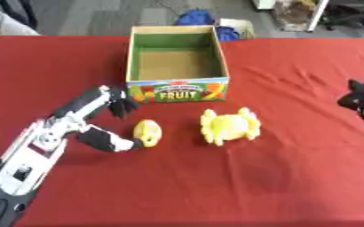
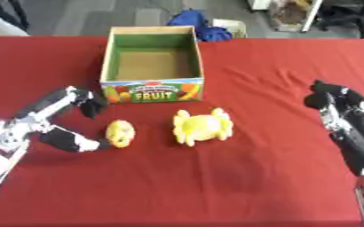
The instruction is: Pick up objects on the table and place them in the box.
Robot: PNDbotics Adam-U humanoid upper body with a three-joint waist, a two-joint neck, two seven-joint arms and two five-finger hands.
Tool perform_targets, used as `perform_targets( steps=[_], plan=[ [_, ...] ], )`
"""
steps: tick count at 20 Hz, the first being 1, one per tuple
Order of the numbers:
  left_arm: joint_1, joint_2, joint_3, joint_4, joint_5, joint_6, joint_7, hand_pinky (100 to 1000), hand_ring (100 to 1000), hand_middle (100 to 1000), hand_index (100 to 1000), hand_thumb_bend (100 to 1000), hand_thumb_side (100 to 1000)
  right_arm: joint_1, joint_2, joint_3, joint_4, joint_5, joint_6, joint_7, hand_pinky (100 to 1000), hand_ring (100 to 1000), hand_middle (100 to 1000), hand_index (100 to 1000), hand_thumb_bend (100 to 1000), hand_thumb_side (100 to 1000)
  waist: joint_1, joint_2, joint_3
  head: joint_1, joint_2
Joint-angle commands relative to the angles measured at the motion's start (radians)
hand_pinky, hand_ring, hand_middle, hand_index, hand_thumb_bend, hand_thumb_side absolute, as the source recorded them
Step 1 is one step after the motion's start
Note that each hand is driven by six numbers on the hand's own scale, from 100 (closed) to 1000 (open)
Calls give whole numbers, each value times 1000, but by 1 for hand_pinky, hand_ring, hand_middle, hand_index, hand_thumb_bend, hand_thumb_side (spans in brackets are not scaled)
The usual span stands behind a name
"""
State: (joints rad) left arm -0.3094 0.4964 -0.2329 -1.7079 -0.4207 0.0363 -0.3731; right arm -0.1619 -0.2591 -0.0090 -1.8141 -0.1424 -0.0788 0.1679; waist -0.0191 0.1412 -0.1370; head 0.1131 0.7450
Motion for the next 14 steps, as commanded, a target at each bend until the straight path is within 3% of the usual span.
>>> perform_targets(
  steps=[1, 14],
  plan=[
    [-18, 12, -6, 9, -20, -4, -10, 611, 556, 555, 712, 627, 207, -10, -17, -2, -14, -1, -2, 4, 823, 1000, 570, 729, 100, 460, 2, -13, -2, 2, -11],
    [-48, -37, -45, 142, -74, -12, 59, 607, 554, 552, 702, 593, 146, -9, -16, -1, -13, 0, -3, 5, 823, 1000, 570, 729, 100, 457, -1, -12, -7, 4, -16]
  ],
)
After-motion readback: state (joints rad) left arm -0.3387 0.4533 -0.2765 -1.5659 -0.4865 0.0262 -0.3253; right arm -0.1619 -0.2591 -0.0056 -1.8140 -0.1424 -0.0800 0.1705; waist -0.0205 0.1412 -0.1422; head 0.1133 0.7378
